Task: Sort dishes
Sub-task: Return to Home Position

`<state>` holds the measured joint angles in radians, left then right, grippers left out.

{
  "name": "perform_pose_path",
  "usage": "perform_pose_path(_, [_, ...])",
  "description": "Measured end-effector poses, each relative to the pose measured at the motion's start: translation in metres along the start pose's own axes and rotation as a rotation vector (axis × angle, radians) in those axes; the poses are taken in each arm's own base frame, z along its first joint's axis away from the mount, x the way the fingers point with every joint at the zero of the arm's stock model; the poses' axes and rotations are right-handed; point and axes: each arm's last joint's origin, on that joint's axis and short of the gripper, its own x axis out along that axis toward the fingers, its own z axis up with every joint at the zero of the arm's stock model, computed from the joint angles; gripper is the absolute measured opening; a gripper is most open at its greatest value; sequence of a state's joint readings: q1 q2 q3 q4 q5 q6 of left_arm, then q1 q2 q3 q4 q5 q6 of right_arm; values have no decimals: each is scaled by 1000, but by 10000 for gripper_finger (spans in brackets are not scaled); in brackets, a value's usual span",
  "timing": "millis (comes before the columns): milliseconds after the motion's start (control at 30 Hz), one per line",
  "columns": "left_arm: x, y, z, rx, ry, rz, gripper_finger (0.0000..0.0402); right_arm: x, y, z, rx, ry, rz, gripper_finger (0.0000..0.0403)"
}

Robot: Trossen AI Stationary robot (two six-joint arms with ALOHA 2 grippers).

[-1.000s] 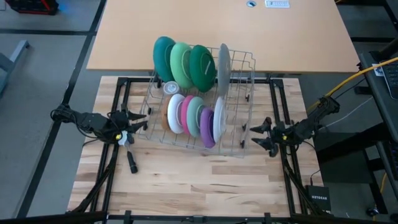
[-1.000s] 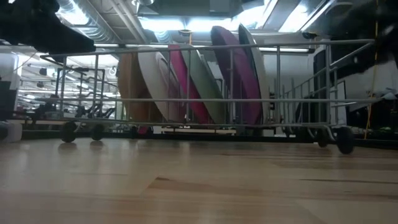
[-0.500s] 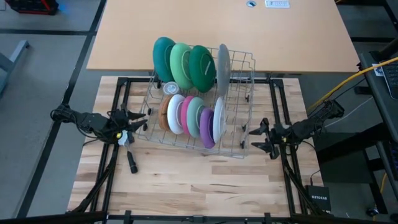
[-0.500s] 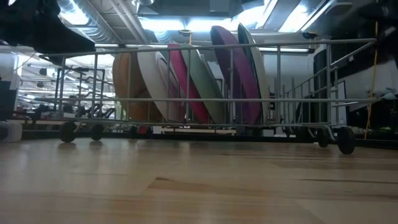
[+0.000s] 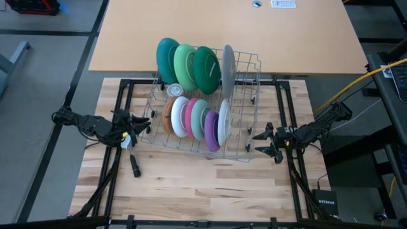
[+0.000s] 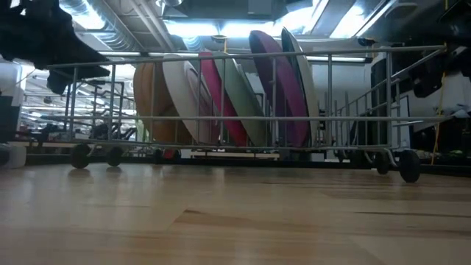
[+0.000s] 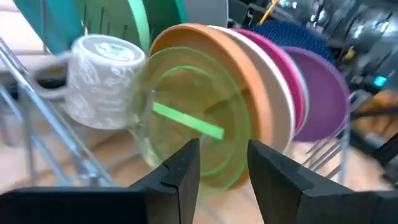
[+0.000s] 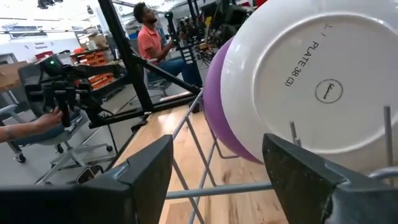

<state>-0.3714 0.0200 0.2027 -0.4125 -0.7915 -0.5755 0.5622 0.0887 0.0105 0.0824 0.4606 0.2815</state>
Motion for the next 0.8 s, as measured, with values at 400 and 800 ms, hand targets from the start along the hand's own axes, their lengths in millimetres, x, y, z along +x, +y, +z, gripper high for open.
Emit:
perform_pose_path(400, [-1,5,-6,463,65,20,125,-1,-7,2,-144,-51,-257,250])
perform_pose_path(800, [-1,6,-7,333,68,39,125,-2,-9,2,-214,-52,-331,250])
